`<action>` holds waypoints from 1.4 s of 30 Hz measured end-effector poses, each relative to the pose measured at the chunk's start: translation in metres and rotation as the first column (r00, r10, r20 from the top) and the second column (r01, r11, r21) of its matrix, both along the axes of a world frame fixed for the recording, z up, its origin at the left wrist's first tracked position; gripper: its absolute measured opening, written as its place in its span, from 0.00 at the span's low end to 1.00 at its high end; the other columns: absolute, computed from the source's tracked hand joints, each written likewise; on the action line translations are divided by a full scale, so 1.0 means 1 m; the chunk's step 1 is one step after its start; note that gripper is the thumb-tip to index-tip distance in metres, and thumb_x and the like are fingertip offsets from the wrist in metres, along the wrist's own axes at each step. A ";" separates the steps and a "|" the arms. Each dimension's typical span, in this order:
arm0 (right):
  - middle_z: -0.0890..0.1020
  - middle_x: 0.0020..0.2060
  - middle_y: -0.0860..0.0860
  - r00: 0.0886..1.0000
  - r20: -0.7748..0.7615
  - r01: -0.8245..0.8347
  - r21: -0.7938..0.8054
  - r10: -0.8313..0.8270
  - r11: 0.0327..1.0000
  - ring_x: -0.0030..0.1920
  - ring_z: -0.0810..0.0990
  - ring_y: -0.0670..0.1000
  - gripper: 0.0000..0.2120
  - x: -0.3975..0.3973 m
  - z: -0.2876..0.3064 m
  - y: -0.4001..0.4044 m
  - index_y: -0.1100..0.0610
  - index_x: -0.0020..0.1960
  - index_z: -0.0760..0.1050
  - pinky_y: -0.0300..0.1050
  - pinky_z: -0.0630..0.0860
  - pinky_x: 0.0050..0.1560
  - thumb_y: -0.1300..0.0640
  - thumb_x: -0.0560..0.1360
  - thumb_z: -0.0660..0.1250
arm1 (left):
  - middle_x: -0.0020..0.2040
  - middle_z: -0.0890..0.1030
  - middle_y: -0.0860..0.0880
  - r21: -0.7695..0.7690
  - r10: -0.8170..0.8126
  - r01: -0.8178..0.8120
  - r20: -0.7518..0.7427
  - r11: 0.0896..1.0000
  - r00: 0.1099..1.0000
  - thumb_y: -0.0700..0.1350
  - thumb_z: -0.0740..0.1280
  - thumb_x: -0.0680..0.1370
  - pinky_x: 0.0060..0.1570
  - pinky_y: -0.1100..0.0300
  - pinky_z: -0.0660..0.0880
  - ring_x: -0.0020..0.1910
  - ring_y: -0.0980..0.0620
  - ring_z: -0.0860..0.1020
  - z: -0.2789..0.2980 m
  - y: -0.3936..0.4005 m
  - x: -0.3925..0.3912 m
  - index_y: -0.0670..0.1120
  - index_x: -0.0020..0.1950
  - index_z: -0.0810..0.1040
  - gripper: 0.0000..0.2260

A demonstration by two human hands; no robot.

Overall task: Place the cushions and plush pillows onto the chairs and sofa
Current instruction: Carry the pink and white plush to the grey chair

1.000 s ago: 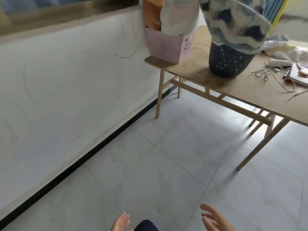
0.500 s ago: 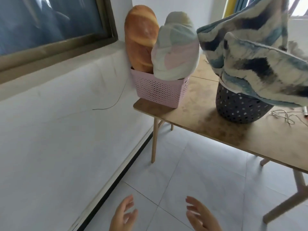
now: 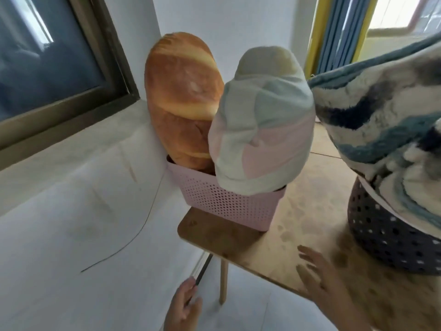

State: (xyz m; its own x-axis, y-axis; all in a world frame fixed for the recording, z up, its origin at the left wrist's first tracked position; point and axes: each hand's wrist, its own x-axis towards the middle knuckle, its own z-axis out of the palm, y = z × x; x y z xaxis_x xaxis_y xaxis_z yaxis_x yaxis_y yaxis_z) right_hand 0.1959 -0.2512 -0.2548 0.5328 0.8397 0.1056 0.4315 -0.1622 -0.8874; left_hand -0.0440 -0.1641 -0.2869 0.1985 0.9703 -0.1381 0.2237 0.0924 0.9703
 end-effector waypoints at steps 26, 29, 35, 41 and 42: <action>0.82 0.38 0.63 0.610 0.278 0.733 0.157 -0.742 0.662 0.43 0.80 0.64 0.19 0.019 0.163 0.233 0.67 0.50 0.73 0.48 0.71 0.37 0.59 0.65 0.75 | 0.66 0.63 0.32 0.913 0.480 0.003 -0.218 0.408 0.850 0.64 0.66 0.64 0.53 0.32 0.67 0.63 0.27 0.62 0.198 0.332 0.110 0.42 0.63 0.69 0.35; 0.81 0.41 0.69 0.631 0.202 0.708 0.244 -0.749 0.663 0.44 0.79 0.68 0.12 0.017 0.161 0.235 0.71 0.49 0.72 0.57 0.73 0.44 0.68 0.69 0.70 | 0.64 0.66 0.31 0.919 0.471 0.024 -0.224 0.394 0.853 0.64 0.62 0.64 0.51 0.36 0.70 0.62 0.33 0.64 0.196 0.332 0.107 0.42 0.63 0.69 0.35; 0.72 0.27 0.46 0.675 0.149 0.548 0.554 -0.722 0.627 0.29 0.73 0.40 0.10 0.022 0.194 0.249 0.53 0.39 0.66 0.36 0.68 0.30 0.46 0.65 0.58 | 0.60 0.70 0.33 0.925 0.429 -0.003 -0.173 0.380 0.887 0.57 0.76 0.59 0.48 0.38 0.72 0.56 0.36 0.67 0.197 0.326 0.112 0.41 0.60 0.72 0.36; 0.73 0.29 0.42 0.738 0.130 0.393 0.715 -0.662 0.579 0.30 0.72 0.32 0.14 0.028 0.237 0.277 0.55 0.40 0.71 0.24 0.66 0.29 0.46 0.64 0.57 | 0.62 0.67 0.35 0.937 0.409 -0.005 -0.148 0.350 0.900 0.62 0.64 0.64 0.53 0.39 0.66 0.58 0.36 0.65 0.201 0.327 0.113 0.41 0.62 0.70 0.33; 0.73 0.29 0.42 0.739 0.126 0.379 0.735 -0.661 0.563 0.29 0.72 0.32 0.14 0.028 0.243 0.279 0.56 0.39 0.72 0.24 0.66 0.29 0.46 0.63 0.57 | 0.62 0.67 0.35 0.933 0.394 0.001 -0.152 0.360 0.907 0.62 0.62 0.63 0.54 0.39 0.64 0.58 0.36 0.65 0.203 0.326 0.112 0.42 0.62 0.69 0.34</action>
